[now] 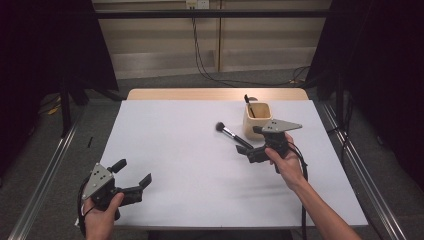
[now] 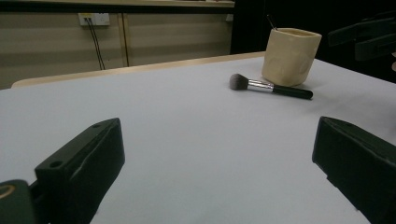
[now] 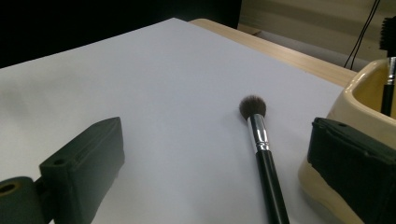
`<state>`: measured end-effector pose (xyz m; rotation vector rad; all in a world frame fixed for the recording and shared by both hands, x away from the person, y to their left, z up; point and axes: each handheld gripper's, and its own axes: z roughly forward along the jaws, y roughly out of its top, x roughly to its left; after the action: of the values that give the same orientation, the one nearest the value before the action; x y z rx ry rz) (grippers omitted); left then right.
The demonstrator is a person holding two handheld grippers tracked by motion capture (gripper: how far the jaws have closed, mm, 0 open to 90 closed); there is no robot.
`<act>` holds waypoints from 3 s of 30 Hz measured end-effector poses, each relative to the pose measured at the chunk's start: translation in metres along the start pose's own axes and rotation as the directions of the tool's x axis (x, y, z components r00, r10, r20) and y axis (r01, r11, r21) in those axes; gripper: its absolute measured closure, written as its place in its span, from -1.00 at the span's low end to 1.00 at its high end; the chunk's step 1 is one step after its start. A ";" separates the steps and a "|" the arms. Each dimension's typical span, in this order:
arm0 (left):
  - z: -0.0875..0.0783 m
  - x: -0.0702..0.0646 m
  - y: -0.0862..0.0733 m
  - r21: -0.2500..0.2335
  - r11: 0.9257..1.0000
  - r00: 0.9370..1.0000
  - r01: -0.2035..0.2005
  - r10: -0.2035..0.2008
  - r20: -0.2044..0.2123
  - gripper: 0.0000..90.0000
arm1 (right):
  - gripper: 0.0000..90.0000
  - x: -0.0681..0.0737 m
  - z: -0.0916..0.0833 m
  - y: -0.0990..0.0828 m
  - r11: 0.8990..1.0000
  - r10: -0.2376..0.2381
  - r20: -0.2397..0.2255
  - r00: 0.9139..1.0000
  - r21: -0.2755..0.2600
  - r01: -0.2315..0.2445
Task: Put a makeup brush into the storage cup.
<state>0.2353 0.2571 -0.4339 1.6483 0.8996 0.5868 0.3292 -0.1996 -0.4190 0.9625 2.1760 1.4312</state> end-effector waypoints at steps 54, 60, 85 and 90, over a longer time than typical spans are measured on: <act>0.000 0.001 -0.001 0.007 1.000 1.000 -0.005 0.005 0.013 -0.95 | -0.67 -0.017 0.075 0.023 0.738 0.014 -0.153 0.988 0.669 0.093; 0.001 0.001 -0.001 0.013 1.000 1.000 -0.009 0.009 0.015 -0.95 | -0.51 -0.024 0.071 0.020 0.701 0.023 -0.132 0.991 0.709 0.078; 0.001 0.001 -0.001 0.010 1.000 1.000 -0.002 0.002 0.016 -0.95 | 0.16 -0.052 0.081 0.015 0.629 -0.013 -0.055 0.998 0.776 0.051; 0.001 0.001 -0.001 0.011 1.000 1.000 -0.002 0.001 0.013 -0.95 | 0.26 -0.055 0.086 0.012 0.624 -0.017 -0.052 0.999 0.780 0.051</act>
<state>0.2364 0.2577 -0.4355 1.6612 0.8932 0.5721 0.4255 -0.1788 -0.4478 1.1273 2.8836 0.3929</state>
